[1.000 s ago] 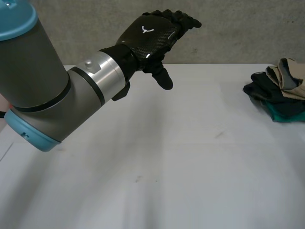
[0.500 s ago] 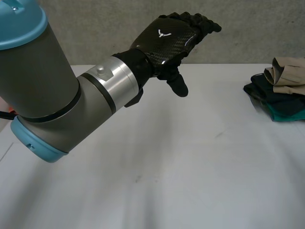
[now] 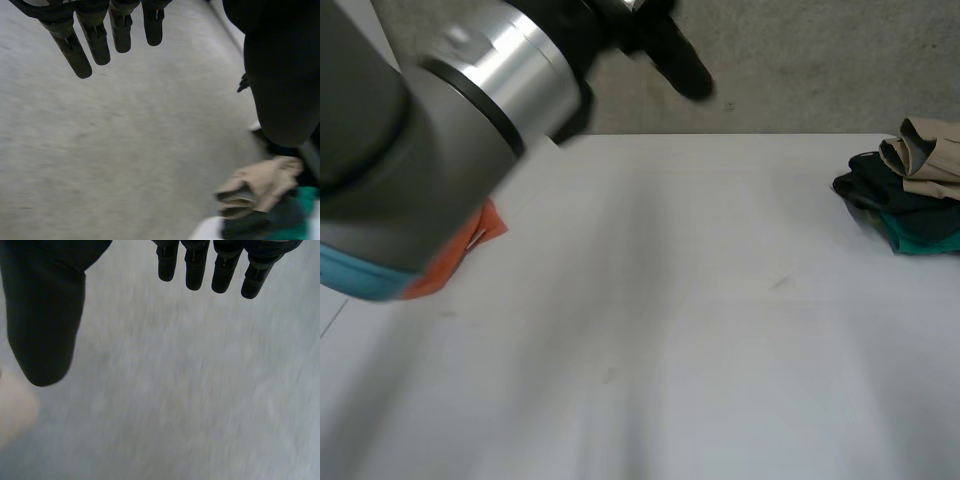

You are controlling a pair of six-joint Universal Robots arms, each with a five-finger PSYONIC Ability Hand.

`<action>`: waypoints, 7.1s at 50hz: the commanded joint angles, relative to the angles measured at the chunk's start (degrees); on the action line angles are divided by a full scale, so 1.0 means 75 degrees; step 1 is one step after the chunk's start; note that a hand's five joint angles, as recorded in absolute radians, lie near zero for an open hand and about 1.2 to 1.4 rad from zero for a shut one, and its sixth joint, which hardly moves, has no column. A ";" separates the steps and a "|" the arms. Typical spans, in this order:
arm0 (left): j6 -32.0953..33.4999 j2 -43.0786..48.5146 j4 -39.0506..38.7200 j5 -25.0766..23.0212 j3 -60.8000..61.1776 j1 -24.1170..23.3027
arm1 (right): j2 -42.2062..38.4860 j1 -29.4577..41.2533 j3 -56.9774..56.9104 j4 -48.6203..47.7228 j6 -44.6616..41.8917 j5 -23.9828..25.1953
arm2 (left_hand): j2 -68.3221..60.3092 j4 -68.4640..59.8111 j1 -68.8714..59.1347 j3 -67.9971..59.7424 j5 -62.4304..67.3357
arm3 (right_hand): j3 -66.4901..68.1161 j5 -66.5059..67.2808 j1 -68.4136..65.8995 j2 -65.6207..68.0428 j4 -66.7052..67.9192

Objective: Fold the laundry.

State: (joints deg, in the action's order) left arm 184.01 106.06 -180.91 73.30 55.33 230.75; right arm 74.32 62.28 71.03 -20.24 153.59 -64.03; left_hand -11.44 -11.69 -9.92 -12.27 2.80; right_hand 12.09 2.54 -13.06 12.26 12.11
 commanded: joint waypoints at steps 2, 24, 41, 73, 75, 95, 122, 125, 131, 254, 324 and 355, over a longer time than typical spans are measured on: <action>0.0728 -0.0677 0.0764 0.1113 0.0099 0.1820 | 0.1070 0.2709 0.1297 -0.1507 -0.0041 -0.0147 | 0.0007 0.0040 -0.0197 0.0117 -0.0188 | -0.0279 -0.0339 0.0407 -0.0302 -0.0282; 0.5335 0.3924 -0.1176 0.0470 0.0617 0.5970 | -0.0113 0.6180 0.4825 -0.1485 -0.2830 -0.0334 | 0.0193 0.0226 -0.0011 0.0303 -0.0374 | -0.0279 -0.0339 0.0407 -0.0302 -0.0282; 0.4938 0.5745 -0.2351 -0.0634 -0.0674 0.6135 | -0.0113 0.5946 0.5295 -0.1485 -0.2760 -0.0334 | -0.9141 -0.9108 -0.9345 -0.9030 0.8960 | -0.0279 -0.0339 0.0407 -0.0302 -0.0282; -0.1145 -0.0104 -0.2598 -0.0153 0.2244 0.1309 | 0.0192 0.5137 0.5272 -0.1496 -0.2363 -0.0568 | -0.9141 -0.9108 -0.9345 -0.9030 0.8960 | -0.0279 -0.0339 0.0407 -0.0302 -0.0282; -0.1028 0.0433 -0.2656 -0.0118 0.2244 0.0620 | 0.0215 0.5067 0.5259 -0.1485 -0.2175 -0.0580 | -0.9141 -0.9108 -0.9345 -0.9030 0.8960 | -0.0279 -0.0339 0.0407 -0.0302 -0.0282; 0.4982 0.3493 -0.2047 0.2004 0.1507 0.3989 | 0.0169 0.5008 0.5213 -0.1485 -0.1740 -0.0521 | -0.0150 -0.0117 -0.0354 -0.0040 -0.0031 | -0.0279 -0.0339 0.0407 -0.0302 -0.0282; 0.3146 0.3064 -0.3206 -0.0188 0.1282 0.4202 | 0.0110 0.5113 0.5318 -0.1496 -0.1764 -0.0603 | -0.9141 -0.9108 -0.9345 -0.9030 0.8960 | -0.0279 -0.0339 0.0407 -0.0302 -0.0282; 0.2408 0.2033 -0.3406 -0.0118 0.1880 0.3688 | 0.0122 0.5102 0.5318 -0.1496 -0.1764 -0.0615 | -0.9141 -0.9108 -0.9345 -0.9030 0.8960 | -0.0279 -0.0339 0.0407 -0.0302 -0.0282; 0.0594 0.0603 -0.3430 -0.0118 0.2676 0.2189 | 0.0122 0.5020 0.5306 -0.1496 -0.1705 -0.0709 | -0.9141 -0.9108 -0.9345 -0.9030 0.8960 | -0.0279 -0.0339 0.0407 -0.0302 -0.0282; 0.1949 0.1211 -0.6231 0.2261 -0.0054 0.1799 | -0.1238 0.6473 -0.2230 -0.2715 -0.2479 -0.2666 | -0.9141 -0.9108 -0.9345 -0.9030 0.8960 | 0.9054 0.8995 -0.8926 0.9031 0.9052; 0.1879 -0.1696 -0.5492 0.1523 0.7694 0.2479 | -0.1214 0.4773 0.1976 0.3769 -0.3146 -0.0487 | -0.9141 -0.9108 -0.9345 -0.9030 0.8960 | 0.1369 0.1309 -0.1241 0.1346 0.1366; 0.1879 -0.1673 -0.5492 0.1500 0.7694 0.2748 | -0.1929 0.5441 0.2717 0.0918 -0.3100 -0.0217 | -0.9141 -0.9108 -0.9345 -0.9030 0.8960 | 0.5867 0.5808 -0.5739 0.5844 0.5865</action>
State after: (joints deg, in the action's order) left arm 198.11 93.52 -222.09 84.74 113.02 250.95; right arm 60.66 102.10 91.67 -12.38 130.50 -65.59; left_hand -68.75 -68.94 -65.69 -68.35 56.52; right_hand 36.02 25.51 -35.89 36.03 35.50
